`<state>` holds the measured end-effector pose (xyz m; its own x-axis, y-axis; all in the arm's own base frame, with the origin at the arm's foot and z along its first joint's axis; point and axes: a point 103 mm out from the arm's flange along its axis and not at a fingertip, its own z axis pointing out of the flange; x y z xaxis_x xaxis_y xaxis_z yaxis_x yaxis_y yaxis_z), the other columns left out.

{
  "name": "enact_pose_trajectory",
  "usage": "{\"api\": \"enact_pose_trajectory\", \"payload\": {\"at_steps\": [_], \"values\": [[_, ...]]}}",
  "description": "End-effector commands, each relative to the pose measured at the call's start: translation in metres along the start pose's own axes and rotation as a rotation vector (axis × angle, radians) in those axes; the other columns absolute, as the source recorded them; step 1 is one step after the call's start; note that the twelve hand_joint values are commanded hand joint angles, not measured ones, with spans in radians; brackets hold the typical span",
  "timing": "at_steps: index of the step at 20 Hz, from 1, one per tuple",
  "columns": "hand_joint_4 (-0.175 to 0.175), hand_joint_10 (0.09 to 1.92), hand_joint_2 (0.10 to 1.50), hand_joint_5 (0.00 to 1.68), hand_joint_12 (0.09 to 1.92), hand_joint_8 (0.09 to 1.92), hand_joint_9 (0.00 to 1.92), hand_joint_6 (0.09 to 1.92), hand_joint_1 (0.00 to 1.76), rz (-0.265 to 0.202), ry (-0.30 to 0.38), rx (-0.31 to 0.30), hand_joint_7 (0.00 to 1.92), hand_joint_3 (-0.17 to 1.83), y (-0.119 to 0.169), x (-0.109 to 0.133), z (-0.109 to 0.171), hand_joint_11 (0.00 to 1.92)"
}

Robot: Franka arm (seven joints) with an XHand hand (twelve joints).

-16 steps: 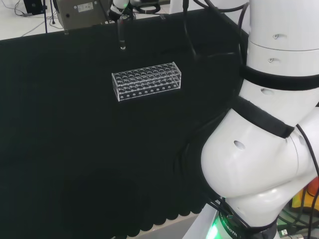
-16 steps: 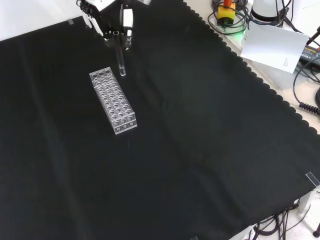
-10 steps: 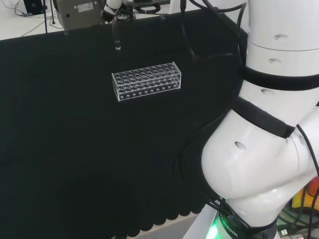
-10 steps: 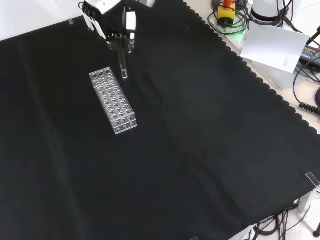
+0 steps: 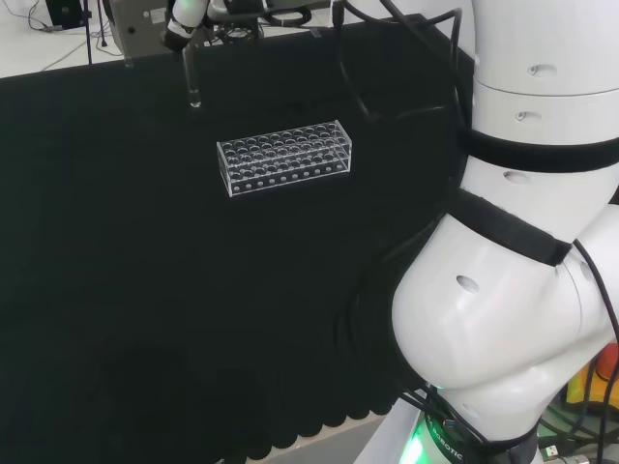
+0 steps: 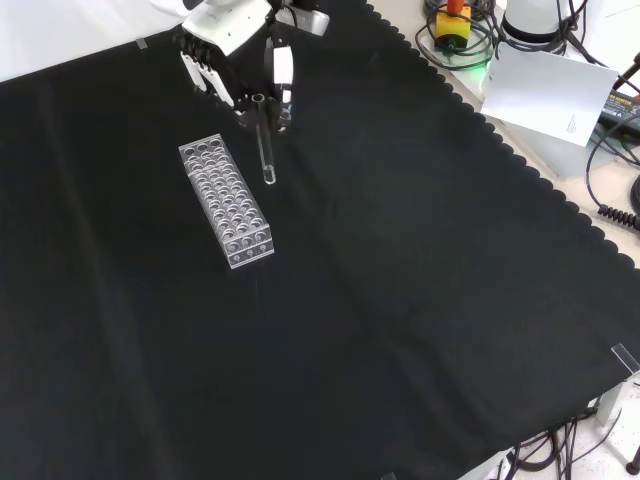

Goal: Shake the test tube.

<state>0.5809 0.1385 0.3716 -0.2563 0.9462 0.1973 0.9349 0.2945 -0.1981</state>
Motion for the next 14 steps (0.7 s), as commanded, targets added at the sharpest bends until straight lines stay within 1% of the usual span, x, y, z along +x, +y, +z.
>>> {"api": "enact_pose_trajectory", "payload": {"at_steps": [1,4,5,7,9,11,14], "values": [[-0.175,0.17,0.61,1.57,0.71,0.18,1.82,0.09,1.24,-0.035,0.026,-0.016,1.9,0.62,0.002,0.004,0.001,1.46],[-0.175,0.17,0.61,1.57,0.71,0.17,1.82,0.09,1.24,0.001,0.003,-0.016,1.9,0.62,-0.001,-0.016,-0.003,1.46],[-0.175,0.17,0.61,1.57,0.71,0.17,1.82,0.09,1.24,0.021,-0.01,-0.015,1.9,0.62,-0.003,-0.024,-0.003,1.46],[-0.175,0.17,0.61,1.57,0.71,0.17,1.82,0.09,1.24,0.077,-0.043,-0.007,1.9,0.62,-0.006,-0.041,-0.005,1.46],[-0.175,0.17,0.61,1.57,0.71,0.17,1.82,0.09,1.24,0.124,-0.077,0.001,1.9,0.62,-0.014,-0.062,-0.009,1.46],[-0.175,0.17,0.61,1.57,0.71,0.17,1.82,0.09,1.24,0.158,-0.089,0.0,1.9,0.62,-0.02,-0.079,-0.011,1.46],[-0.175,0.17,0.61,1.57,0.71,0.17,1.82,0.09,1.24,0.225,-0.117,-0.002,1.9,0.62,-0.032,-0.108,-0.017,1.46]]}}
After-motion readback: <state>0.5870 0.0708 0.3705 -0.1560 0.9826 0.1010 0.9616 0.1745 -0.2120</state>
